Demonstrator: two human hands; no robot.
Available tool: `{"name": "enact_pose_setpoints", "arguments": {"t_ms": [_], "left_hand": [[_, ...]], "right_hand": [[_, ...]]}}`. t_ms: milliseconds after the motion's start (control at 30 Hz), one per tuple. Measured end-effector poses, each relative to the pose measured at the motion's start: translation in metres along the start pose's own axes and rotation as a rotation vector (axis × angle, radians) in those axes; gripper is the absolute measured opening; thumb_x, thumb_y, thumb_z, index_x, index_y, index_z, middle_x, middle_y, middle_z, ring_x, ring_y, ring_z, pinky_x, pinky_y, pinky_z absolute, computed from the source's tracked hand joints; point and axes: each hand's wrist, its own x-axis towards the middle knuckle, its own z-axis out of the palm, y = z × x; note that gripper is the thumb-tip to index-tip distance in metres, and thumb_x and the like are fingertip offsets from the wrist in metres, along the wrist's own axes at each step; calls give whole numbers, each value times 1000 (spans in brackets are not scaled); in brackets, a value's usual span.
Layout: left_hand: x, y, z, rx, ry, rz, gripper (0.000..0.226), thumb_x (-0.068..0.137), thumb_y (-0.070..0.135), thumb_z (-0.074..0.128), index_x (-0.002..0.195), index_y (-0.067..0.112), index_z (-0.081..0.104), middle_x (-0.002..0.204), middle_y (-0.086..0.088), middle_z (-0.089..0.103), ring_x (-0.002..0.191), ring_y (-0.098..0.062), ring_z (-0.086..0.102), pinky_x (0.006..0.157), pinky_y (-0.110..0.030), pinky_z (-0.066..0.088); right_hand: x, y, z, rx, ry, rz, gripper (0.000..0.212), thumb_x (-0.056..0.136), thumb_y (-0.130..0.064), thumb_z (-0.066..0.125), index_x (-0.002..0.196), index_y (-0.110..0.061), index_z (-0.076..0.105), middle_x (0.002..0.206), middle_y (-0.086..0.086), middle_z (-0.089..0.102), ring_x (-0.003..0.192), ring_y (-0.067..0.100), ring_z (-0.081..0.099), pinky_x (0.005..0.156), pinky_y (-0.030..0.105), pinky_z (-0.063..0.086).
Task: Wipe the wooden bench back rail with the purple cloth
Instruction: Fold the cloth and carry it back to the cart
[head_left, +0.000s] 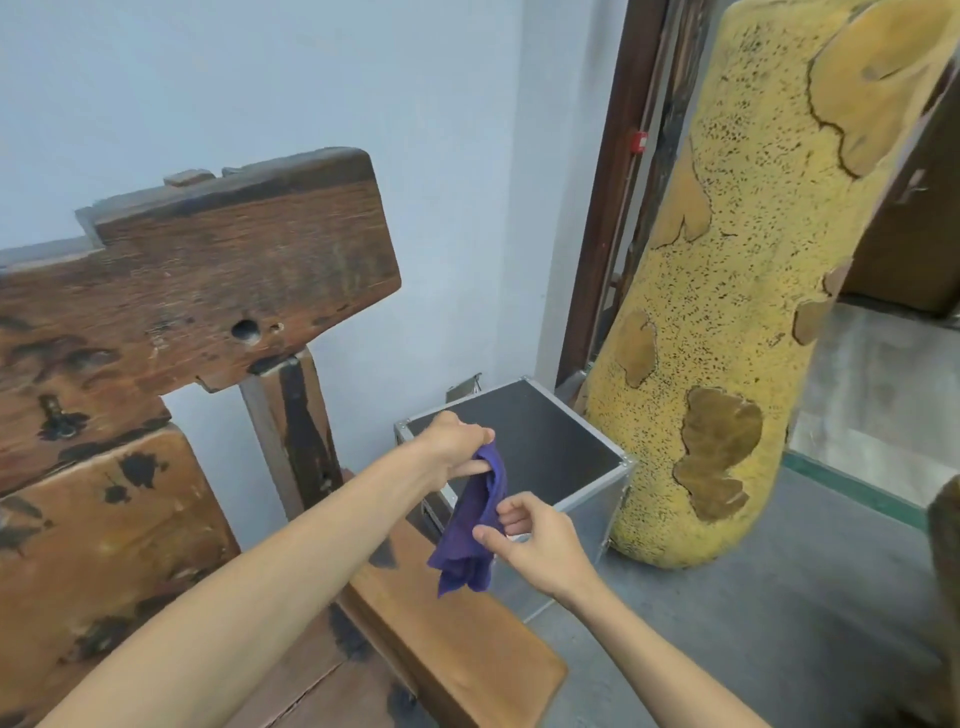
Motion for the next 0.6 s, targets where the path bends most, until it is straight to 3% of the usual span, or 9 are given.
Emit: {"name": "enact_pose_setpoints", "arguments": {"t_ms": [100, 200, 267, 367, 400, 433, 500, 567, 600], "left_hand": [[15, 6, 47, -97, -45, -71, 45, 95, 2, 58, 135, -5, 40, 103, -11, 56, 94, -19, 61, 70, -28, 61], [31, 14, 102, -119, -83, -128, 39, 94, -1, 58, 131, -7, 47, 111, -16, 57, 96, -23, 63, 90, -39, 57], [46, 22, 144, -98, -95, -158, 27, 92, -1, 61, 118, -5, 56, 106, -15, 61, 92, -22, 65, 83, -33, 58], [60, 31, 175, -59, -159, -176, 8, 86, 1, 70, 93, 3, 66, 90, -9, 65, 76, -15, 65, 56, -18, 57], [73, 36, 220, -46, -212, -211, 10, 84, 3, 72, 93, 3, 67, 89, -7, 66, 75, -15, 66, 53, -16, 56], [79, 37, 225, -17, -240, -215, 17, 81, 4, 76, 97, 2, 69, 93, -7, 68, 79, -15, 67, 57, -16, 57], [89, 40, 244, 64, -325, -197, 34, 73, 6, 84, 104, -2, 70, 103, -9, 73, 93, -17, 71, 78, -20, 58], [104, 40, 284, 219, -446, -147, 36, 64, 8, 90, 92, -2, 70, 97, -6, 75, 94, -14, 70, 98, -26, 51], [109, 39, 301, 324, -495, -97, 38, 59, 10, 93, 86, 0, 68, 91, -4, 73, 89, -13, 69, 100, -27, 50]], "right_hand": [[13, 25, -35, -71, 30, 11, 41, 72, -59, 76, 95, -27, 67, 91, -13, 71, 84, 3, 67, 76, 23, 54], [31, 56, -78, -155, 72, 18, 12, 85, -36, 70, 80, -25, 66, 80, -8, 73, 78, 8, 68, 73, 29, 52], [42, 84, -112, -145, 76, 32, 10, 88, -25, 64, 78, -23, 67, 77, -5, 74, 76, 10, 67, 72, 28, 49], [51, 110, -149, -50, 100, 22, 13, 90, -20, 59, 77, -22, 61, 72, -6, 69, 67, 5, 60, 68, 28, 47], [56, 143, -185, -10, 151, 54, 14, 91, -19, 57, 77, -21, 59, 71, -5, 68, 64, 5, 58, 67, 28, 46], [58, 151, -196, 16, 177, 60, 14, 92, -19, 55, 79, -19, 58, 71, -4, 68, 62, 6, 57, 67, 30, 46], [62, 170, -223, 50, 234, 83, 14, 96, -19, 51, 83, -18, 57, 73, 0, 68, 60, 5, 53, 64, 31, 45], [65, 202, -264, 68, 303, 109, 14, 100, -20, 50, 87, -22, 56, 76, 2, 69, 62, 3, 52, 65, 29, 43], [66, 214, -282, 73, 349, 119, 15, 101, -22, 51, 88, -25, 57, 76, -1, 69, 64, 3, 54, 66, 27, 43]]}}
